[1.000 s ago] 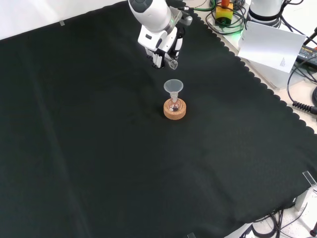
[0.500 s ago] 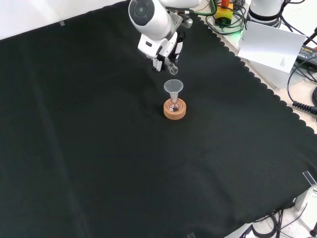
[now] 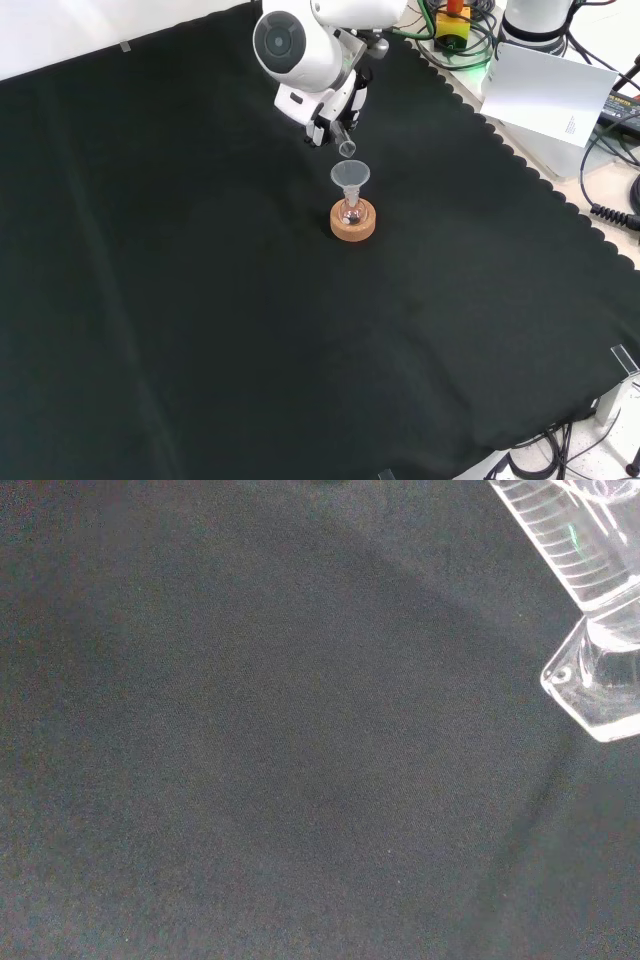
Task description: Pour the water from the graduated cylinder into the round-bottom flask.
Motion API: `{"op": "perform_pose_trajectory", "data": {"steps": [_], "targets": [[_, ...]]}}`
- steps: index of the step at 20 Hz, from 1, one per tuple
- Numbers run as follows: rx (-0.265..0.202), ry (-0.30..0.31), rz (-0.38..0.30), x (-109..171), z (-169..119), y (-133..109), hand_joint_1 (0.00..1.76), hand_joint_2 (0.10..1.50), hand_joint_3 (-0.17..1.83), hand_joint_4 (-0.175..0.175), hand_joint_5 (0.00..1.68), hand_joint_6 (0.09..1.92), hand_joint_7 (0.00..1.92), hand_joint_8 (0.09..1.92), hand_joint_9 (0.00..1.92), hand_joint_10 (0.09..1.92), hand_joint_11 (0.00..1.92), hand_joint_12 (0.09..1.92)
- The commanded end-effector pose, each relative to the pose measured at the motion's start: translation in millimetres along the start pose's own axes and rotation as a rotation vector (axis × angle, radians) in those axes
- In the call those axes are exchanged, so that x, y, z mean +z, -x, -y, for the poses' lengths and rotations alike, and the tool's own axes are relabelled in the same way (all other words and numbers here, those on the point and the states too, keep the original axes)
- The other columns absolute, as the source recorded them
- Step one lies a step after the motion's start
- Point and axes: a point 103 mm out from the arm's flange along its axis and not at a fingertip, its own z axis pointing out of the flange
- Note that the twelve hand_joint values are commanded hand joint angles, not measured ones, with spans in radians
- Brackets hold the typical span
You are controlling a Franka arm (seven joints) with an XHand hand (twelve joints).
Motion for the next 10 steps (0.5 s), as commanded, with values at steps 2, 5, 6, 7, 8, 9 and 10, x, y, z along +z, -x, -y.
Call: {"op": "perform_pose_trajectory", "data": {"steps": [2, 5, 6, 7, 8, 9, 10], "targets": [[0.017, -0.046, 0.014, -3.0, 2.7, -2.0, 1.13, 1.15, -0.01, -0.148, 0.93, 1.1, 1.22, 0.42, 1.48, 0.09, 1.23, 0.75], [0.022, -0.061, 0.04, -3.9, 2.4, -4.5, 1.13, 1.15, -0.01, -0.149, 0.93, 1.1, 1.22, 0.41, 1.48, 0.09, 1.23, 0.75], [0.021, -0.064, 0.041, -4.3, 2.5, -5.2, 1.13, 1.15, -0.01, -0.149, 0.93, 1.1, 1.22, 0.41, 1.48, 0.09, 1.23, 0.75], [0.022, -0.066, 0.043, -4.7, 2.8, -5.8, 1.13, 1.15, -0.01, -0.149, 0.93, 1.1, 1.22, 0.41, 1.48, 0.09, 1.23, 0.75], [0.027, -0.071, 0.055, -5.2, 2.9, -6.7, 1.13, 1.15, -0.01, -0.148, 0.93, 1.1, 1.22, 0.41, 1.48, 0.09, 1.23, 0.75], [0.03, -0.082, 0.065, -5.4, 2.8, -7.3, 1.13, 1.15, -0.01, -0.148, 0.93, 1.1, 1.22, 0.41, 1.48, 0.09, 1.23, 0.75], [0.031, -0.09, 0.068, -5.7, 2.9, -7.6, 1.13, 1.15, -0.01, -0.148, 0.93, 1.1, 1.22, 0.41, 1.48, 0.09, 1.23, 0.75]]}}
